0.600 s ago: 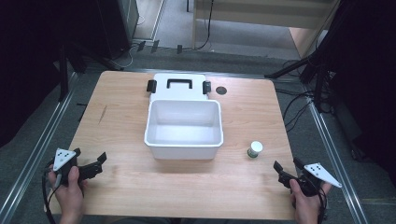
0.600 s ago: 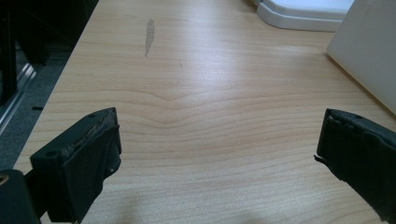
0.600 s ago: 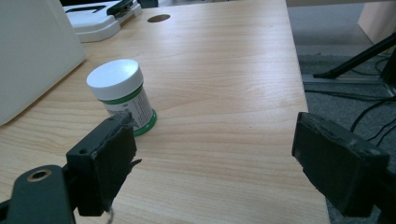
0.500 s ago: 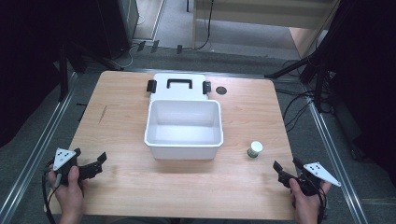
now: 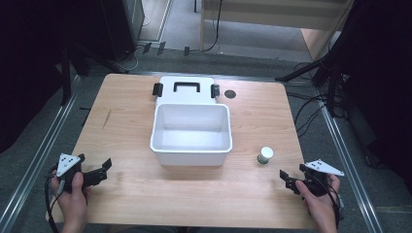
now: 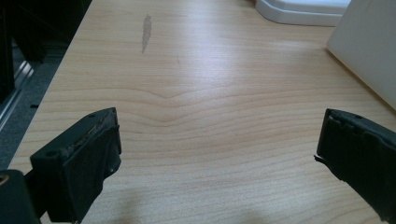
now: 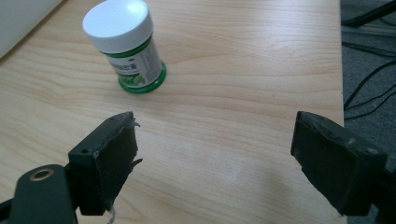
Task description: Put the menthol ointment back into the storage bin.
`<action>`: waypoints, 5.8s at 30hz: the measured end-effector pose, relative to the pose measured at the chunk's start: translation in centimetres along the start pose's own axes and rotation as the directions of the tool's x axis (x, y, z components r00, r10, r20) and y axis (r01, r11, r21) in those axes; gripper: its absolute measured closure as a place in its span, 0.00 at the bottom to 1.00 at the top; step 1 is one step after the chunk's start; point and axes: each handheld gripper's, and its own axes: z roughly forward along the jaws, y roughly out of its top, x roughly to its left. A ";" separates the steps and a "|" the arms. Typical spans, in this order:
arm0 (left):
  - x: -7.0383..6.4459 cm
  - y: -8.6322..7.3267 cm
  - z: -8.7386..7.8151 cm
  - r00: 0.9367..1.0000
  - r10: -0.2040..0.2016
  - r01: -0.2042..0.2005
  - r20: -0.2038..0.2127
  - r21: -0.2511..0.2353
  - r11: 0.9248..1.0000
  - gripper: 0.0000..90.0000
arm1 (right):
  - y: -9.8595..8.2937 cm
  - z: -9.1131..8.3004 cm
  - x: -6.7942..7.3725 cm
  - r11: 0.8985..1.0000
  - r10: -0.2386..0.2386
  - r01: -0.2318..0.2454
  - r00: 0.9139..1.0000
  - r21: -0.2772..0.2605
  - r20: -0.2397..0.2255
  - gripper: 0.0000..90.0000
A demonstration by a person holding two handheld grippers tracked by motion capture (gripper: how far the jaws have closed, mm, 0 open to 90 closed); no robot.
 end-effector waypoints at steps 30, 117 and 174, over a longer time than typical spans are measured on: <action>-0.1 0.0 0.1 1.000 0.007 -0.007 0.000 -0.007 1.000 0.00 | 8.3 1.6 6.2 0.462 -0.522 0.657 0.744 0.595 -0.417 0.22; 0.1 0.1 0.1 1.000 0.002 -0.002 0.013 -0.001 1.000 0.00 | 23.6 3.8 11.8 0.571 -0.440 0.530 0.842 0.627 -0.312 0.57; 0.2 0.1 0.1 1.000 -0.005 0.005 0.020 0.000 1.000 0.00 | 28.9 6.7 21.1 0.506 -0.537 0.710 0.704 0.490 -0.465 0.57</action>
